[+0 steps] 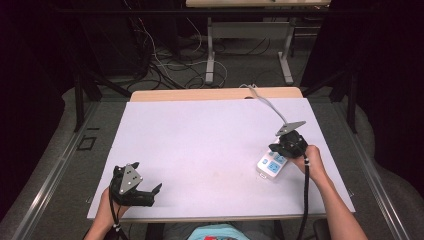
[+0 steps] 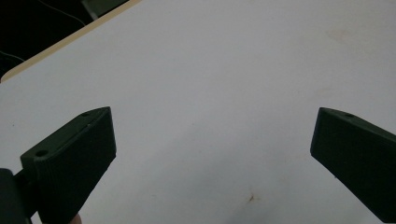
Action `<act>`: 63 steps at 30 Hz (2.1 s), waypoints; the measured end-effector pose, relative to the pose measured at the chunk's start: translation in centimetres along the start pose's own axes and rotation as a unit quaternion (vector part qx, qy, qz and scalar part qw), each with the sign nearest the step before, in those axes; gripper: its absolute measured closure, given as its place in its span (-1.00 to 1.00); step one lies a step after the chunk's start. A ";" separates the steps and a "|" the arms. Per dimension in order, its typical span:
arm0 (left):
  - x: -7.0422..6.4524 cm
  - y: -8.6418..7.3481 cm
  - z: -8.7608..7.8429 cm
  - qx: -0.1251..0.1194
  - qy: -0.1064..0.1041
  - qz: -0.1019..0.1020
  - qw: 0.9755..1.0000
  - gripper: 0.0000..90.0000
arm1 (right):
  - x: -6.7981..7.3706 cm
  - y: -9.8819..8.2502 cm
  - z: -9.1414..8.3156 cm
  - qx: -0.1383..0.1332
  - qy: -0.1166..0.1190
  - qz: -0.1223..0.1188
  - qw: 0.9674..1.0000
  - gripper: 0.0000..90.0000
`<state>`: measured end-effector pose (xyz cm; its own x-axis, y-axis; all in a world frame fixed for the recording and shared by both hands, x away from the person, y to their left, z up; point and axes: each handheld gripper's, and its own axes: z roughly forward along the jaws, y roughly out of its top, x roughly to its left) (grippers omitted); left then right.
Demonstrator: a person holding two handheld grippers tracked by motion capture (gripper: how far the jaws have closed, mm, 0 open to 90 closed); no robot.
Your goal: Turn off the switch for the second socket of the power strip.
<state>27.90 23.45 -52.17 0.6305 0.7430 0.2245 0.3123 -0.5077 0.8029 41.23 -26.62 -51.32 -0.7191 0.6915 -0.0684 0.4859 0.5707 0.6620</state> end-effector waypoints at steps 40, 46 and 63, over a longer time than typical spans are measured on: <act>0.0 0.0 0.0 0.008 0.000 0.006 1.000 -1.00 | 0.2 -0.5 0.7 0.012 -0.007 0.020 1.000 1.00; -0.1 0.0 0.1 0.005 -0.001 0.002 1.000 -1.00 | 0.1 -0.6 0.7 0.008 -0.006 0.029 1.000 1.00; -0.1 0.0 0.1 0.004 0.000 0.001 1.000 -1.00 | 0.2 -0.5 0.9 0.015 -0.030 0.027 0.999 1.00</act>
<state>27.92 23.36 -52.23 0.6316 0.7417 0.2256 0.3168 -0.5125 0.7981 41.23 -26.35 -52.32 -0.6613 0.7460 -0.0787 0.5379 0.5447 0.6434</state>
